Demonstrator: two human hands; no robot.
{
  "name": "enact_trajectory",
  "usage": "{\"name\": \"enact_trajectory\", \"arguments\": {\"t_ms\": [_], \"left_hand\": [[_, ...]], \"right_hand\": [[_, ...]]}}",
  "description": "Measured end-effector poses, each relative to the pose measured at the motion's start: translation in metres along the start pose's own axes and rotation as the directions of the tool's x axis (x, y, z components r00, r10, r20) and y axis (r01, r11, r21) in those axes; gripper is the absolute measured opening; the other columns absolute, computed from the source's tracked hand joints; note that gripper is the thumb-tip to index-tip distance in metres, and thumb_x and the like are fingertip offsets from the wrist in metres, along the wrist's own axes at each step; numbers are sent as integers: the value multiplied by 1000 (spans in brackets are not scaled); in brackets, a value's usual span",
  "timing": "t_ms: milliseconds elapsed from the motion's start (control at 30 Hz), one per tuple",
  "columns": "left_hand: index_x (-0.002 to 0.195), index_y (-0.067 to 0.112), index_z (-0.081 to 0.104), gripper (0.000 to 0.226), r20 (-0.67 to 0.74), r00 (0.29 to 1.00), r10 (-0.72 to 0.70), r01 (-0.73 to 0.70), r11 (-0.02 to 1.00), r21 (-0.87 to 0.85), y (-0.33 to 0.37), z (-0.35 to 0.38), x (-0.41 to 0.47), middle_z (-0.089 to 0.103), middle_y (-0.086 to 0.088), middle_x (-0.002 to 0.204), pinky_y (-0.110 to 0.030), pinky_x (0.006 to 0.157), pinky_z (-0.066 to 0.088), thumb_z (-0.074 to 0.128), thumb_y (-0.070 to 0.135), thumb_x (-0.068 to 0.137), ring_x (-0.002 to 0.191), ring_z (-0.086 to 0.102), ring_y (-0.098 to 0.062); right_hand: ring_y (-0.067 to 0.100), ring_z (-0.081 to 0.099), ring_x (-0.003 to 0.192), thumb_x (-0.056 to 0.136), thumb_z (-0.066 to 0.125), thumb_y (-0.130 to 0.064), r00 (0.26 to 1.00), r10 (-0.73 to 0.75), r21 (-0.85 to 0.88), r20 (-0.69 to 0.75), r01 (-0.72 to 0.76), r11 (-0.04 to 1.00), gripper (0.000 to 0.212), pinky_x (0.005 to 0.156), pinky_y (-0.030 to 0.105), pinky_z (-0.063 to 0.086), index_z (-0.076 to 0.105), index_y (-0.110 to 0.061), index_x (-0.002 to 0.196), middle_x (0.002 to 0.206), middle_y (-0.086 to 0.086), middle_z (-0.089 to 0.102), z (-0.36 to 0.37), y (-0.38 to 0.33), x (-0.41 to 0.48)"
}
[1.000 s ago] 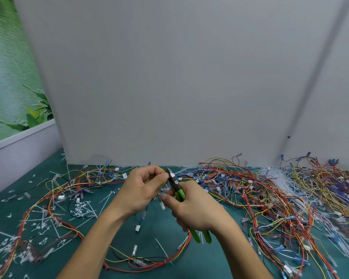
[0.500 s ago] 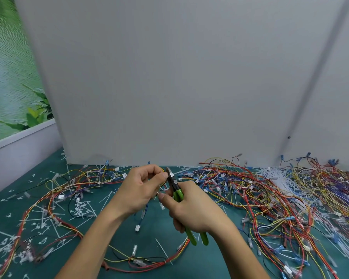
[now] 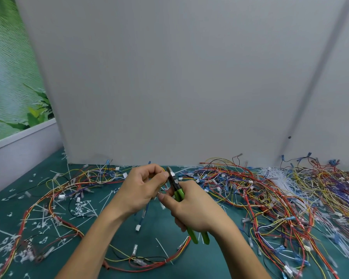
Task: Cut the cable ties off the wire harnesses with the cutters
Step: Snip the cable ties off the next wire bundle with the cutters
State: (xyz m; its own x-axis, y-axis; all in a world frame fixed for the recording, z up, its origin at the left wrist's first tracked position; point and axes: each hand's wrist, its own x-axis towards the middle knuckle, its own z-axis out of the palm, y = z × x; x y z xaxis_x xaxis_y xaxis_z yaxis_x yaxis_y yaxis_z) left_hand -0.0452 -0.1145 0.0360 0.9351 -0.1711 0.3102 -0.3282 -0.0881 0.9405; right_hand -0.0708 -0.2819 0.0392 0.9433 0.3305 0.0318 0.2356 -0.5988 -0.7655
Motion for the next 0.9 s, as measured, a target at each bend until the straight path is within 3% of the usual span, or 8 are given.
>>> {"name": "enact_trajectory", "arguments": {"t_ms": [167,267,500,667,767,833,900], "left_hand": [[71,10,57,29,-14,1000,8,-8,1000,25,-2,0,0,38,7,49,-17,44,30,58,10,100,44,30,-10],[70,12,59,29,-15,1000,8,-8,999,42,-3,-1,0,40,5,51,-17,46,32,60,12,99,46,32,-10],[72,10,58,29,1,1000,9,-9,1000,-8,-2,0,0,38,9,49,-18,43,28,57,9,100,42,28,-9],[72,12,60,28,-3,1000,12,-12,1000,-1,-3,-1,0,40,7,51,-17,44,32,59,10,100,43,31,-10],[69,16,62,31,-16,1000,10,-10,1000,4,-5,-1,1,43,5,54,-16,45,37,61,11,100,47,35,-11],[68,18,62,32,-8,1000,10,-10,1000,14,-5,-1,1,43,6,53,-18,45,36,60,11,100,47,34,-11],[67,22,61,36,8,1000,13,-13,1000,18,-5,-1,1,40,8,51,-20,45,31,59,12,101,45,31,-12]], "right_hand": [[15,70,52,98,58,-50,1000,-6,3,14,6,1000,36,65,34,59,55,-16,85,63,11,73,3,-2,1],[13,74,60,96,61,-51,1000,-4,34,22,3,999,39,74,40,62,58,-13,91,71,12,75,3,-3,2],[20,64,46,100,60,-45,1000,5,9,-25,-4,1000,32,52,36,57,57,-15,90,58,2,61,1,-1,1],[14,70,52,99,58,-48,1000,3,23,12,-3,1000,32,62,30,59,56,-17,92,62,8,73,4,-2,2],[17,75,64,96,61,-50,999,4,61,33,-6,998,34,76,41,63,57,-17,91,71,11,76,3,-1,3],[16,74,61,97,61,-49,1000,-4,23,29,4,1000,31,74,40,63,57,-19,91,70,11,76,2,0,3],[15,70,52,99,59,-47,1000,-14,-20,7,14,1000,30,62,35,60,56,-18,90,63,8,73,1,1,3]]}}
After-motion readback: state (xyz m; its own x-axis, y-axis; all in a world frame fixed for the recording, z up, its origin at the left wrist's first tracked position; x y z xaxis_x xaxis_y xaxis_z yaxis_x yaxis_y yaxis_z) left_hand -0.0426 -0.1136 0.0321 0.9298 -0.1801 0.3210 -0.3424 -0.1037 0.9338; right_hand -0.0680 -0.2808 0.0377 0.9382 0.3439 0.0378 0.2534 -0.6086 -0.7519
